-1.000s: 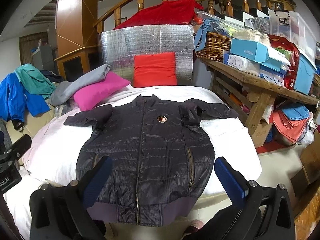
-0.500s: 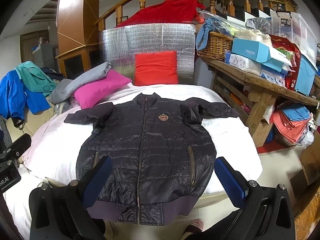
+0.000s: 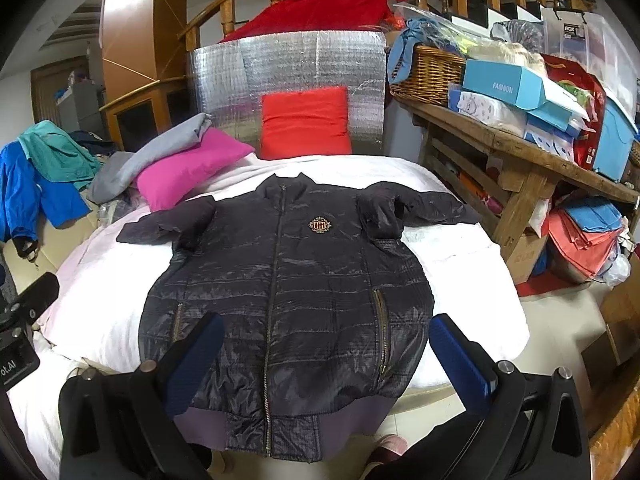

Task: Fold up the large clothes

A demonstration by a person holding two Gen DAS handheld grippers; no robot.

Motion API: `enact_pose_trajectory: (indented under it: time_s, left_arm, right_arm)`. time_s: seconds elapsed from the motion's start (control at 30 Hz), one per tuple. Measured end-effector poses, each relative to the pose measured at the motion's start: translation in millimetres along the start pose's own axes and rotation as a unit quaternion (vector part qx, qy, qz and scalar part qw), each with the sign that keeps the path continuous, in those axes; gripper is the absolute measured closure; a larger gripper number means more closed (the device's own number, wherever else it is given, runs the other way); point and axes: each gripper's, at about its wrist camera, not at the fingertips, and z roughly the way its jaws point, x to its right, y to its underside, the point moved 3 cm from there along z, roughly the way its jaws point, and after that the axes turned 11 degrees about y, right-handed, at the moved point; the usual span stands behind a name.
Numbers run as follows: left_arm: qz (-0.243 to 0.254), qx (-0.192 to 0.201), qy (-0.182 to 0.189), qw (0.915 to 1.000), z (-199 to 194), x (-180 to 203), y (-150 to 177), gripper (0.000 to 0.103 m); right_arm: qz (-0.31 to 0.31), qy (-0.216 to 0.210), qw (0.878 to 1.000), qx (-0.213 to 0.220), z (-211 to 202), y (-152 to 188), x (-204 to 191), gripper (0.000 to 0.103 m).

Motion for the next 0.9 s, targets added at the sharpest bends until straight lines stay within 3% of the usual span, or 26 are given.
enact_pose_trajectory:
  time_s: [0.17,0.27,0.4,0.5,0.6,0.7,0.73,0.83,0.9]
  left_arm:
    - [0.005,-0.011,0.002,0.9999,23.8,5.2,-9.9,0.000]
    - [0.005,-0.033,0.021,0.9992,50.1,10.5,-18.6,0.000]
    - [0.012,-0.098,0.036,0.9945,131.7,22.7,-29.8,0.000]
    - [0.008,-0.151,0.035,0.9879,199.6,29.0,-27.5,0.000]
    - [0.004,-0.206,0.035,0.9778,275.9,35.8,-21.7,0.000]
    - [0.004,-0.231,0.029,0.9724,324.3,39.6,-21.1,0.000]
    - [0.004,-0.239,0.029,0.9706,340.9,41.2,-22.0,0.000]
    - [-0.002,-0.255,0.022,0.9668,380.4,43.0,-24.1,0.000]
    - [-0.003,-0.262,0.025,0.9646,397.4,44.1,-22.4,0.000]
  right_arm:
    - [-0.002,0.002,1.000,-0.004,17.9,-13.0,1.8,0.000]
    - [0.007,-0.009,1.000,-0.008,36.3,-27.2,7.9,0.000]
    - [0.052,-0.051,0.997,-0.022,81.3,-53.6,34.7,0.000]
    - [0.121,-0.092,0.987,-0.050,140.2,-70.9,75.0,0.000]
    - [0.210,-0.115,0.966,-0.095,211.1,-78.1,120.5,0.000]
    - [0.303,-0.151,0.934,-0.110,281.2,-82.4,164.7,0.000]
    - [0.332,-0.161,0.922,-0.119,302.6,-83.1,176.3,0.000]
    - [0.428,-0.220,0.866,-0.138,367.4,-83.8,203.0,0.000]
    - [0.469,-0.229,0.842,-0.139,398.1,-83.6,215.0,0.000]
